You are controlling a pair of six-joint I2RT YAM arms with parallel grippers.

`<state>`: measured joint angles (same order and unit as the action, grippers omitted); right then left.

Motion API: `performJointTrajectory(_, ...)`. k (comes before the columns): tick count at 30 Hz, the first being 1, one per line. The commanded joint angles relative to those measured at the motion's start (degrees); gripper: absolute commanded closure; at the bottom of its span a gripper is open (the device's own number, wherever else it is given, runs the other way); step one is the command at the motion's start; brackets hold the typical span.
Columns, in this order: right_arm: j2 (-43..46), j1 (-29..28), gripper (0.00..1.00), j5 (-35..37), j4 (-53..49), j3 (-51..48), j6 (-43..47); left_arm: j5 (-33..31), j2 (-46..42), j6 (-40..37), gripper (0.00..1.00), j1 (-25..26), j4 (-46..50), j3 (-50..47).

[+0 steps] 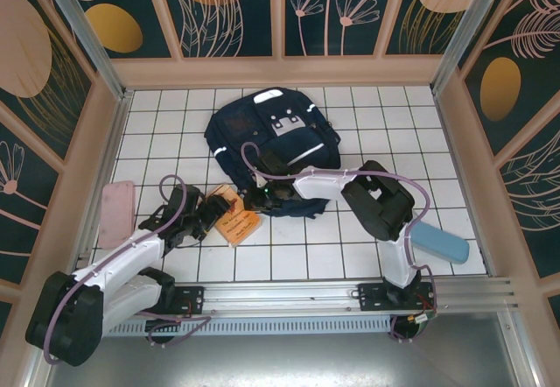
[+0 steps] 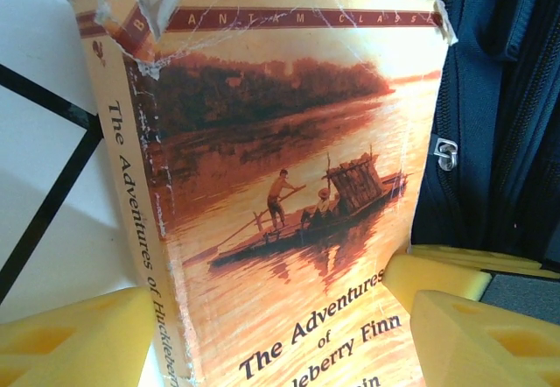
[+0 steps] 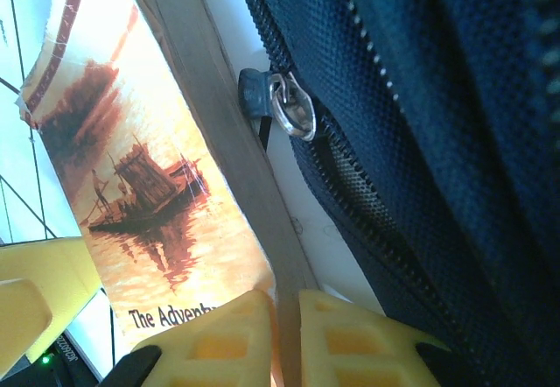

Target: Pack the student bag

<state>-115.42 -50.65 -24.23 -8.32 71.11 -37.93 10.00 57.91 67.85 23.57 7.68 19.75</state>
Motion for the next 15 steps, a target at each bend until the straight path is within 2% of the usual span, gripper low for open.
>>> performJointTrajectory(1, -3.9, 1.3, 0.87, 7.4, -5.4, -3.3, -1.2, -0.2, 0.8, 1.0, 0.23, 0.6, 1.5, 0.4)
performJointTrajectory(8, -4.0, 1.4, 0.88, 7.3, -5.1, -3.4, -1.4, -0.8, 0.6, 1.9, 0.22, 0.5, 0.6, -0.4)
performJointTrajectory(11, -3.9, 1.4, 0.88, 6.9, -5.0, -3.3, -1.2, 2.2, 1.3, 1.7, 0.22, 0.6, -5.0, -1.1)
performJointTrajectory(15, -3.8, 1.4, 0.88, 6.7, -4.8, -3.3, -1.1, 4.4, 3.6, 0.9, 0.24, 0.6, -7.7, -0.6)
